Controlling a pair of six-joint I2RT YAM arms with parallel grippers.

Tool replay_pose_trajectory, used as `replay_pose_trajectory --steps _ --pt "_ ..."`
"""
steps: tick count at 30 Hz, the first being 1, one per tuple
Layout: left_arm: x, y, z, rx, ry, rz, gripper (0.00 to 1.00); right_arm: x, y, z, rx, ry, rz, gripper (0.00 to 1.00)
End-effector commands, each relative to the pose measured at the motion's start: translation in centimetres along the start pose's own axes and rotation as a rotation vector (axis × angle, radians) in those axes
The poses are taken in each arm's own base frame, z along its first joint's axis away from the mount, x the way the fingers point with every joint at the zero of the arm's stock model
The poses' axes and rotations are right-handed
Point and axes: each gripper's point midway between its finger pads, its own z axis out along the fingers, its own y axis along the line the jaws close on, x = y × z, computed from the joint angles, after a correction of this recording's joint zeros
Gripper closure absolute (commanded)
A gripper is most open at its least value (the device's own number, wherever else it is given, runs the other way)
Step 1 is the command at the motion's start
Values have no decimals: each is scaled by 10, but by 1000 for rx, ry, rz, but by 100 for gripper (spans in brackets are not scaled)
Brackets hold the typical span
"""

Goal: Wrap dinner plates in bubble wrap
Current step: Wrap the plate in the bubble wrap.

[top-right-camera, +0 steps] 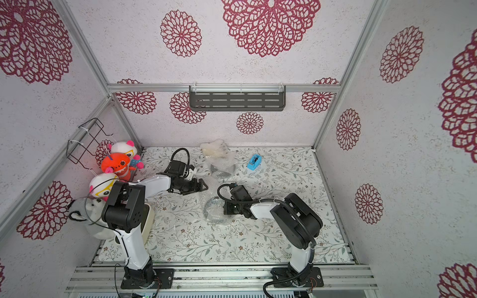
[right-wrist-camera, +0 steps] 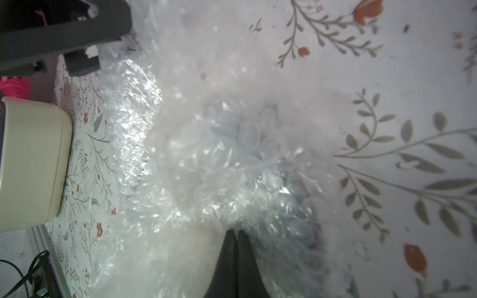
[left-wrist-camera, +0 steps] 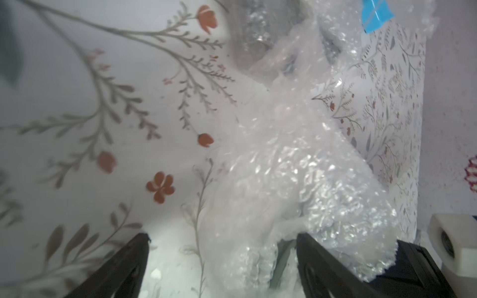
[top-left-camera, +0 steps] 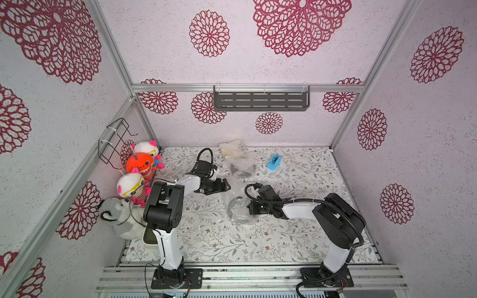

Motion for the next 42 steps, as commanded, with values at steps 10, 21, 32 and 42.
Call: replay_pose_trajectory --steps 10,21,32,42 --pt "-27 -37 6 245 -66 131 100 38 -33 2 115 95 49 98" --pt "32 -112 -31 270 -222 307 100 34 -27 0 78 63 228 98" --pt "154 -155 36 302 -24 458 100 28 -35 -7 98 -26 363 96" --pt "178 -133 54 276 26 490 100 -29 -16 -49 32 -252 319 79"
